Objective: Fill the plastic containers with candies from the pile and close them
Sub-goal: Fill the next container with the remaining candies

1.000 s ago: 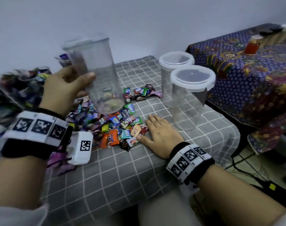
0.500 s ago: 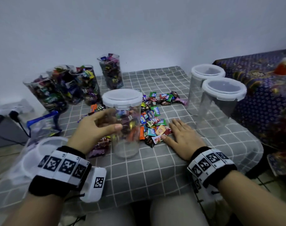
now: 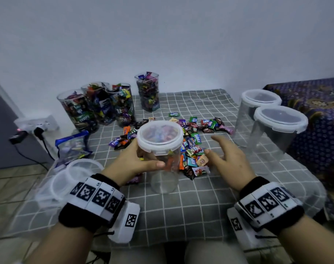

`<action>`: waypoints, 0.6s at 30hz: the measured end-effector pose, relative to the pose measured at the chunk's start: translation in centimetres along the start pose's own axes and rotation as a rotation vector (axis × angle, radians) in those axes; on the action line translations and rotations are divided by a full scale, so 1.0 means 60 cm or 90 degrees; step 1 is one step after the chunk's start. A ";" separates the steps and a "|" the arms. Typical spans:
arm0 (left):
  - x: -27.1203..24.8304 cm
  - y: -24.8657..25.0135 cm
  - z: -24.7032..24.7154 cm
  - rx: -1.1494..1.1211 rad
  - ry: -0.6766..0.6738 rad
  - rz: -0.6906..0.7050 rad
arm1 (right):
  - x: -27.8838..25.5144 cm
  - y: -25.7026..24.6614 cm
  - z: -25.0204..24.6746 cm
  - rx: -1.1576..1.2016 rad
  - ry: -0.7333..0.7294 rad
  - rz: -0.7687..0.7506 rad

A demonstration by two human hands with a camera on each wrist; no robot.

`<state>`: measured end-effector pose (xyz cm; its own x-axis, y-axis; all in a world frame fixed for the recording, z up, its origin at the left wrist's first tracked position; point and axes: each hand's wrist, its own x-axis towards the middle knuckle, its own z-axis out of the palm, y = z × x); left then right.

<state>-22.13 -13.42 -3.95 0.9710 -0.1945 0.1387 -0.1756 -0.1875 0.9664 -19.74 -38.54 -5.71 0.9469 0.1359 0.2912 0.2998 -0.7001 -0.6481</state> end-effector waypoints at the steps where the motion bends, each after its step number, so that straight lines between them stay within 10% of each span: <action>1: 0.002 0.001 0.003 -0.002 -0.001 0.002 | 0.001 -0.021 -0.004 0.027 0.043 -0.048; 8: 0.019 -0.002 0.006 -0.049 0.005 0.020 | 0.031 -0.130 0.010 -0.031 0.051 -0.380; 18: 0.034 -0.020 -0.009 -0.080 -0.008 0.020 | 0.055 -0.112 0.048 0.001 -0.005 -0.403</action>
<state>-19.85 -13.11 -4.70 0.9632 -0.2102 0.1678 -0.1837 -0.0588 0.9812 -18.29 -31.36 -2.42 0.5870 0.5282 0.6135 0.8023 -0.4812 -0.3533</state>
